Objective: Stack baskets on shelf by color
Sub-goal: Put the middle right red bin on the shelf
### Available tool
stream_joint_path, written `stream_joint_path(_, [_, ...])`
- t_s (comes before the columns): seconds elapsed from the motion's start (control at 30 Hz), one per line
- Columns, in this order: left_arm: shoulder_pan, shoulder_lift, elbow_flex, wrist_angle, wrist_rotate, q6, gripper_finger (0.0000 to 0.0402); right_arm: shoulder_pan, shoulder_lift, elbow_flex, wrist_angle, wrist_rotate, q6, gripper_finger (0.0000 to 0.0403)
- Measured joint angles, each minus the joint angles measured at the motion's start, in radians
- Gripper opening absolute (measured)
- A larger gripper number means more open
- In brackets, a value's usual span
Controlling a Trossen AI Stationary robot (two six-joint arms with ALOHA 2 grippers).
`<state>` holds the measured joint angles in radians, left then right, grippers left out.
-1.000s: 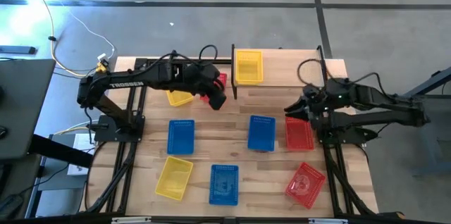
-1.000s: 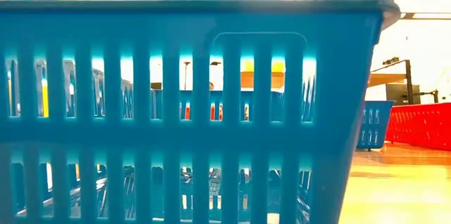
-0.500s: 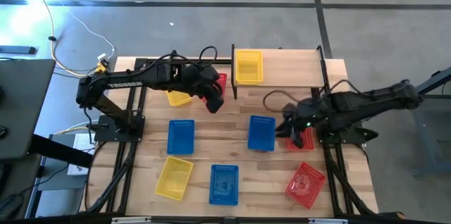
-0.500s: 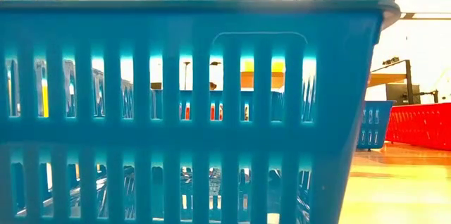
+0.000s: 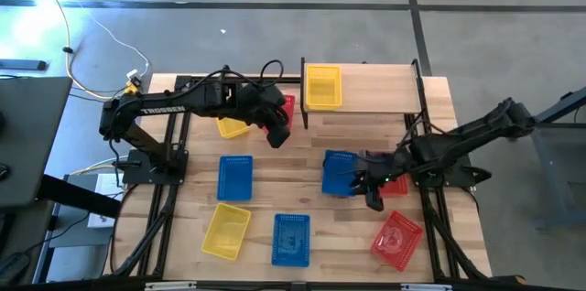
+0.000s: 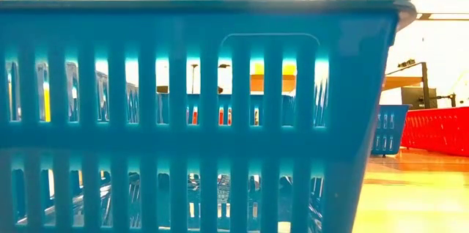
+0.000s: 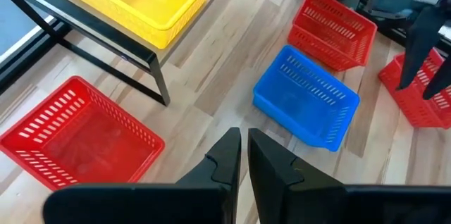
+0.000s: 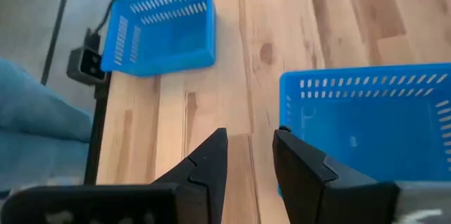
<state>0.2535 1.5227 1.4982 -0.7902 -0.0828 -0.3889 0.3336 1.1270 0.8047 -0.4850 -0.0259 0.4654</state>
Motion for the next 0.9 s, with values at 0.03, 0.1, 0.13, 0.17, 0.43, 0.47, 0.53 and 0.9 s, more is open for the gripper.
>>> stream_joint_path(0.03, [0.0, 0.0, 0.0, 0.0, 0.004, 0.0, 0.0019, 0.005, 0.012, 0.0, 0.0, 0.001, 0.004, 0.0101])
stream_joint_path(0.1, [0.0, 0.0, 0.0, 0.0, 0.015, 0.0, 0.0019, 0.015, 0.036, 0.0, -0.006, 0.007, 0.006, 0.0101])
stream_joint_path(0.13, [0.0, 0.0, 0.0, 0.0, 0.019, 0.0, 0.0019, 0.02, 0.049, 0.0, -0.016, 0.007, 0.006, 0.0101])
stream_joint_path(0.17, [0.0, 0.0, 0.0, 0.0, 0.019, 0.0, 0.0019, 0.026, 0.061, 0.0, -0.033, 0.008, 0.006, 0.0101])
stream_joint_path(0.43, [0.0, 0.0, 0.0, -0.022, 0.019, 0.0, 0.0019, 0.071, 0.098, 0.0, -0.169, 0.008, 0.133, 0.0101])
stream_joint_path(0.47, [0.0, 0.0, 0.0, -0.023, 0.018, 0.0, 0.0019, 0.078, 0.096, 0.0, -0.18, 0.008, 0.148, 0.0101])
stream_joint_path(0.53, [0.0, 0.0, 0.0, -0.024, 0.018, 0.0, 0.0019, 0.091, 0.095, 0.0, -0.194, 0.007, 0.174, 0.0101])
stream_joint_path(0.9, [0.0, 0.0, 0.0, -0.026, 0.015, 0.0, 0.0019, 0.178, 0.095, 0.0, -0.292, -0.041, 0.371, 0.0101])
